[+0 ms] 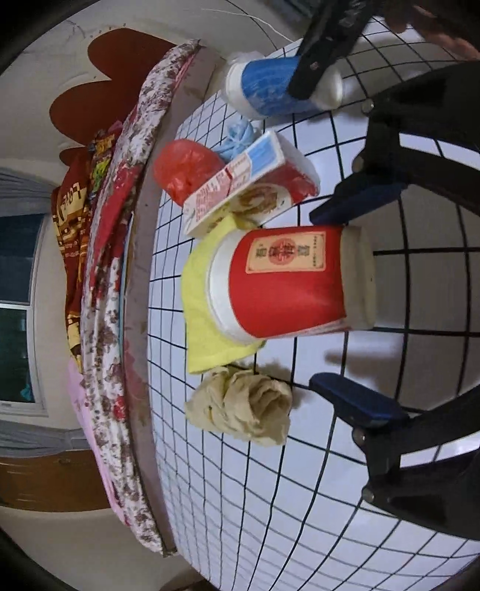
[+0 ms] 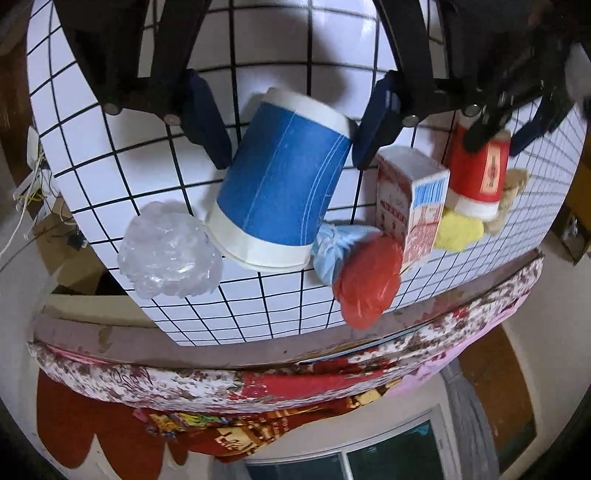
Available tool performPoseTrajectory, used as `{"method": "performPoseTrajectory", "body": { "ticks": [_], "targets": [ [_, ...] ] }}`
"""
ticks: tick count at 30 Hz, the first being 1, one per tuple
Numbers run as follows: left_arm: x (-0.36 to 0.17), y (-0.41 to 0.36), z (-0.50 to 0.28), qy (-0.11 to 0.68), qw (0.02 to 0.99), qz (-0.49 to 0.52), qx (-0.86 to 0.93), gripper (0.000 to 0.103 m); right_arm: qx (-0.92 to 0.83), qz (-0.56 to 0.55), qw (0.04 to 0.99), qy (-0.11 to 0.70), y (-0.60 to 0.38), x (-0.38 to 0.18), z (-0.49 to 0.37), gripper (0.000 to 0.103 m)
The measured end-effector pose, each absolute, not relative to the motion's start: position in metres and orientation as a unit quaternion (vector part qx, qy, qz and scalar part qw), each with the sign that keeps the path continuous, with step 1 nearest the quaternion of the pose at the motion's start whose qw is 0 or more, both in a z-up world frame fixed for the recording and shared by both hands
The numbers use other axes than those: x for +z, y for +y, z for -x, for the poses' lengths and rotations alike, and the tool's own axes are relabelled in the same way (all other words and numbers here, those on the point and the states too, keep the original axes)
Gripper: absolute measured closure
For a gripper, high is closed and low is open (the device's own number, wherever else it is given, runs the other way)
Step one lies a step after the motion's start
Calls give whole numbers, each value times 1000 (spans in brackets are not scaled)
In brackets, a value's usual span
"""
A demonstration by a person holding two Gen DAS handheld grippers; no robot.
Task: Collect trash
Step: 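Grasp the red paper cup with the left tool while the right tool grasps the blue paper cup, then carry both paper cups over the black bin and release them inside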
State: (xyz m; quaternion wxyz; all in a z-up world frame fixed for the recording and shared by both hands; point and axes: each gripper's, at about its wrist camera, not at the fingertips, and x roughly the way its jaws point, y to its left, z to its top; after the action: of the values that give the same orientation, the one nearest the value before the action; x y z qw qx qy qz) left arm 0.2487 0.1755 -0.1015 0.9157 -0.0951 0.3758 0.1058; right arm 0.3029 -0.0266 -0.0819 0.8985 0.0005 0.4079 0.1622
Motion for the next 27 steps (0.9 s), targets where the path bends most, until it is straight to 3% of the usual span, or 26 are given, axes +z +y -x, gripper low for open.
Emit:
{"method": "performPoseTrajectory", "body": {
  "ticks": [2,8,10,27],
  "targets": [
    [-103,177,-247,381,915,105,85,44,171,12,899,403,-30,-82,-295,39],
    [-100,171,-232,377,918,97,75,46,168,-4,886,432,-37,-93,-304,40],
    [-99,169,-226,376,919,96,72,46,174,-3,886,431,-38,-93,-300,46],
    [-64,109,-165,329,942,61,25,47,172,7,924,341,-109,-37,-211,47]
  ]
}}
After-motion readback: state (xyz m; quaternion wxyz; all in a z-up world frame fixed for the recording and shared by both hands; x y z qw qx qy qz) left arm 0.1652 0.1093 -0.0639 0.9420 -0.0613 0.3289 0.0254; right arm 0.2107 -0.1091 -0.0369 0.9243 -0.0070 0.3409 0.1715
